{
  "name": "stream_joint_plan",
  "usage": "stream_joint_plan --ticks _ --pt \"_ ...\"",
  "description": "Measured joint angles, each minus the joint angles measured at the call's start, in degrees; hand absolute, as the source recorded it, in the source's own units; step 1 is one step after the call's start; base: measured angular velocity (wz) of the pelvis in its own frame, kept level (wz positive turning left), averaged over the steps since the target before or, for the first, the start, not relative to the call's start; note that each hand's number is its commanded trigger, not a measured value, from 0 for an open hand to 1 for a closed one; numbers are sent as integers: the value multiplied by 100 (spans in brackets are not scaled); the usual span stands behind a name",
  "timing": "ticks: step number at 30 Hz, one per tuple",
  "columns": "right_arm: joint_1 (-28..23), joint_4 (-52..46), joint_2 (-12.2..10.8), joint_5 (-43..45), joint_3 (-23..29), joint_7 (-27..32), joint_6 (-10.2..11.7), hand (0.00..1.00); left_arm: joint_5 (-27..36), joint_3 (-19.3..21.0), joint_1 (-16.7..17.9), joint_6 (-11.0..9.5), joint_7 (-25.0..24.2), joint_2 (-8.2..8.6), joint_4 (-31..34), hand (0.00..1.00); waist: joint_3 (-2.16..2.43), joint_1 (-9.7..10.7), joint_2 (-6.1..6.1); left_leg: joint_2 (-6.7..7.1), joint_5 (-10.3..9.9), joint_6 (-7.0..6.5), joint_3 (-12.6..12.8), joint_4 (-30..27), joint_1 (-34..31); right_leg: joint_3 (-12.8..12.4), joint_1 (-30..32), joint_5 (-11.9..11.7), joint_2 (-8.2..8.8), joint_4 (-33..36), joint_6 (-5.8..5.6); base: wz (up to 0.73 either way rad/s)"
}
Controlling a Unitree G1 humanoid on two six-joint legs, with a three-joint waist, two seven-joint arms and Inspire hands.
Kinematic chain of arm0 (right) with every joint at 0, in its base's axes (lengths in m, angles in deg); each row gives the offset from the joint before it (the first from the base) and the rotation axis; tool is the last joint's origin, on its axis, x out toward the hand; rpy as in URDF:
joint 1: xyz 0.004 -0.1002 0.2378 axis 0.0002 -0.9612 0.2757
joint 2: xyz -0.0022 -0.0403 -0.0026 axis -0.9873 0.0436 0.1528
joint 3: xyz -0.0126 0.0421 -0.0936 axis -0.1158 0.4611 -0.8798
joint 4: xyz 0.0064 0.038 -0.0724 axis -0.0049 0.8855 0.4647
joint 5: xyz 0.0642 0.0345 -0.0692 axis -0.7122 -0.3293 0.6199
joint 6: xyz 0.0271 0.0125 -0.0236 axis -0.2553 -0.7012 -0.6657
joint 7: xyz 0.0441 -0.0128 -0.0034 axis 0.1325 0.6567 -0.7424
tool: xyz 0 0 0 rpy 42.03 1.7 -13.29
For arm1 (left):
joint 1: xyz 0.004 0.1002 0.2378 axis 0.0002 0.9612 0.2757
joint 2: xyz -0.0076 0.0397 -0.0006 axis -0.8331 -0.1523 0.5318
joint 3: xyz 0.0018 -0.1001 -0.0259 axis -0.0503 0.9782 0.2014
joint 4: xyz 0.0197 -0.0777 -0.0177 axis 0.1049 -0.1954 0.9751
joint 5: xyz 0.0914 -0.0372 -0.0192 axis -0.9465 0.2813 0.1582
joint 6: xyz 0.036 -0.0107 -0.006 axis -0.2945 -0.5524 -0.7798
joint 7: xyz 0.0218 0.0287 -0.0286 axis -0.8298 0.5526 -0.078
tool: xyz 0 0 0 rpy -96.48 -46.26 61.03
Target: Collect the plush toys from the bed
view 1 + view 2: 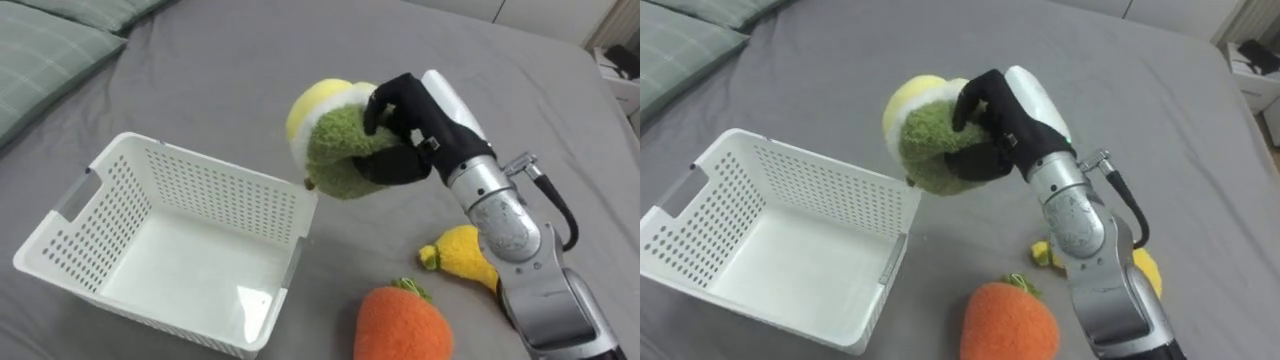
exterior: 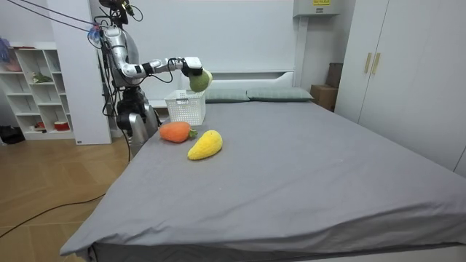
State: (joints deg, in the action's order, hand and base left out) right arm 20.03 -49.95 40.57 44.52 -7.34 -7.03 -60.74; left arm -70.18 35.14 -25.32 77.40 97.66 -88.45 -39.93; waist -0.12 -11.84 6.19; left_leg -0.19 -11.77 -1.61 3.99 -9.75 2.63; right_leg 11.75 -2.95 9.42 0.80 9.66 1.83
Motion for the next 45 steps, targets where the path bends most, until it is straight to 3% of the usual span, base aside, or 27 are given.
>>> stream_joint_plan --ticks 11,20,21,22,23,24,25,32,45 --pt "33 -44 -383 -6 -529 -367 -1 100 -16 -241 -19 0 -120 -36 47 0 -10 -177 13 9 1 -1 -54 8 -17 5 -4 -2 1 3 -3 1" --pt "58 -32 -381 -2 -1185 -642 -49 100 -18 -529 -151 1 -203 -76 134 0 -28 -295 -13 17 7 -3 -101 12 -46 103 3 -3 19 3 -4 3" --pt "58 -29 -384 -3 -1205 -685 -49 82 -18 -547 -158 1 -203 -80 134 0 -31 -295 -15 17 7 -4 -103 12 -48 107 4 -3 19 2 -4 0" --pt "63 -4 -390 -10 -1236 -730 -50 82 -35 -569 -185 1 -203 -85 135 0 -38 -319 -10 17 7 -4 -106 15 -51 106 8 -3 18 0 -4 0" --pt "69 19 -393 -8 -1251 -753 -57 41 -117 -572 -225 1 -204 -86 135 0 -46 -361 -2 16 8 -3 -106 18 -54 103 12 -3 19 -2 -4 0" --pt "69 21 -399 -8 -1254 -757 -62 29 -131 -573 -250 1 -204 -86 136 0 -48 -387 1 16 8 -3 -109 19 -58 104 13 -3 18 -5 -4 0" --pt "69 21 -375 9 -1259 -761 -66 0 -223 -573 -285 1 -206 -88 160 0 -50 -427 13 17 8 -3 -121 19 -66 117 13 -3 18 -10 -4 7" --pt "73 21 -378 100 -1431 -818 -126 0 -388 -581 -308 2 -212 -136 331 0 -51 -438 123 76 31 -14 -197 -9 -172 257 92 -3 18 -13 -6 4" --pt "74 21 -375 114 -1436 -702 -209 0 -385 -582 -311 82 -260 -148 333 0 -29 -453 157 81 58 -48 -224 10 -191 283 95 -18 75 0 -36 1"
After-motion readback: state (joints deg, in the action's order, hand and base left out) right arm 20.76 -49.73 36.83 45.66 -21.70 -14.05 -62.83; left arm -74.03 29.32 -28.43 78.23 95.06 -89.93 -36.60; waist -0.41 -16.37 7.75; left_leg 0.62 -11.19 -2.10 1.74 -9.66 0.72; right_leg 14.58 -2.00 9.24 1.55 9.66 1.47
